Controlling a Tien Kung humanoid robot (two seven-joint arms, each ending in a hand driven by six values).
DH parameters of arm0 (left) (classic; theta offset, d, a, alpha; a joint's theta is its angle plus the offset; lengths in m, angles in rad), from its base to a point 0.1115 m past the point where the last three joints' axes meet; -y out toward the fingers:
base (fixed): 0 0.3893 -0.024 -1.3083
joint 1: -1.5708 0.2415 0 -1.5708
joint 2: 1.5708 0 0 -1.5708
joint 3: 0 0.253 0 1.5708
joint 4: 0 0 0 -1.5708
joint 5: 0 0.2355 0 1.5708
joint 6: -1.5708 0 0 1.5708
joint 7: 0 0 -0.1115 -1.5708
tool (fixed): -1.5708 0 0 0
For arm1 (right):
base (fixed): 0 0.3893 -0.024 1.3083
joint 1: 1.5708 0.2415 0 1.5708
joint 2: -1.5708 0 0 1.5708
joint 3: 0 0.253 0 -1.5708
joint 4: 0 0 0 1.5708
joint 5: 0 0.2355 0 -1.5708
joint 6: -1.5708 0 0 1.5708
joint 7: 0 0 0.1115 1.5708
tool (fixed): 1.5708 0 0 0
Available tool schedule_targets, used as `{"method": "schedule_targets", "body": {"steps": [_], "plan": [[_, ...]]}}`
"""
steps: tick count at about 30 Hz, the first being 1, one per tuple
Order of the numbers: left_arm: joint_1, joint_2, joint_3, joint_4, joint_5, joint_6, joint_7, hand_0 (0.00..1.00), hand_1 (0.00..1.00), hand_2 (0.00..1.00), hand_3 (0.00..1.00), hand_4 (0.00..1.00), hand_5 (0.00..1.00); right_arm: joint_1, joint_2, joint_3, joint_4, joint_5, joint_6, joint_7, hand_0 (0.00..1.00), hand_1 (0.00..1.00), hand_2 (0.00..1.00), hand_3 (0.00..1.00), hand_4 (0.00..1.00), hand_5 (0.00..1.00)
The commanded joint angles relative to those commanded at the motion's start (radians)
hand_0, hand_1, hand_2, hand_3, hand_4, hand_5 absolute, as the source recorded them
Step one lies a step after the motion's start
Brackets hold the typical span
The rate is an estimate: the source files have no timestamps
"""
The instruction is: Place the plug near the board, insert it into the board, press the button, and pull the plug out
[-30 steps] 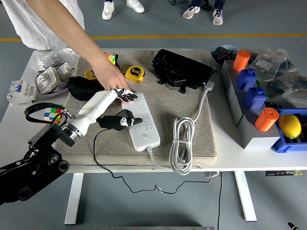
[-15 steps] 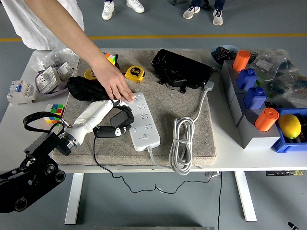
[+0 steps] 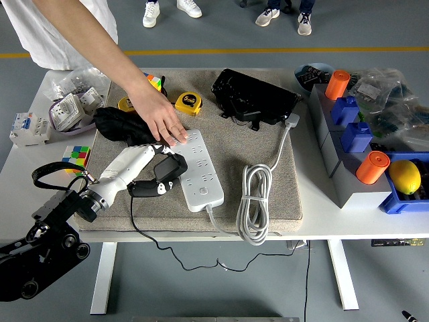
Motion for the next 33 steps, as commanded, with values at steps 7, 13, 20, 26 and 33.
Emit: {"method": "schedule_targets", "body": {"steps": [7, 13, 20, 26, 33], "plan": [[0.006, 0.002, -0.006, 0.015, 0.027, 0.013, -0.007, 0.697, 0.738, 0.719, 0.627, 0.766, 0.319, -0.002, 0.001, 0.0, -0.001, 0.001, 0.0, 0.004, 0.613, 0.636, 0.654, 0.555, 0.998, 0.467], [0.003, 0.0, -0.002, 0.03, 0.044, 0.014, -0.005, 0.696, 0.736, 0.718, 0.626, 0.77, 0.325, 0.0, 0.001, 0.002, -0.001, 0.001, 0.0, 0.006, 0.613, 0.636, 0.654, 0.555, 0.998, 0.467], [-0.009, -0.007, 0.009, 0.046, 0.068, 0.013, -0.001, 0.691, 0.736, 0.716, 0.624, 0.77, 0.328, 0.0, 0.001, 0.003, -0.001, 0.002, 0.0, 0.009, 0.612, 0.636, 0.654, 0.553, 0.998, 0.467], [-0.02, -0.013, 0.025, 0.051, 0.074, 0.015, -0.001, 0.69, 0.735, 0.717, 0.627, 0.77, 0.329, -0.001, 0.002, 0.002, 0.0, 0.003, -0.001, 0.011, 0.613, 0.636, 0.654, 0.553, 0.998, 0.468], [-0.037, -0.022, 0.044, 0.05, 0.076, 0.018, -0.002, 0.692, 0.736, 0.716, 0.626, 0.769, 0.332, 0.0, 0.002, 0.002, -0.001, 0.003, -0.001, 0.013, 0.611, 0.635, 0.654, 0.554, 0.998, 0.467]]}}
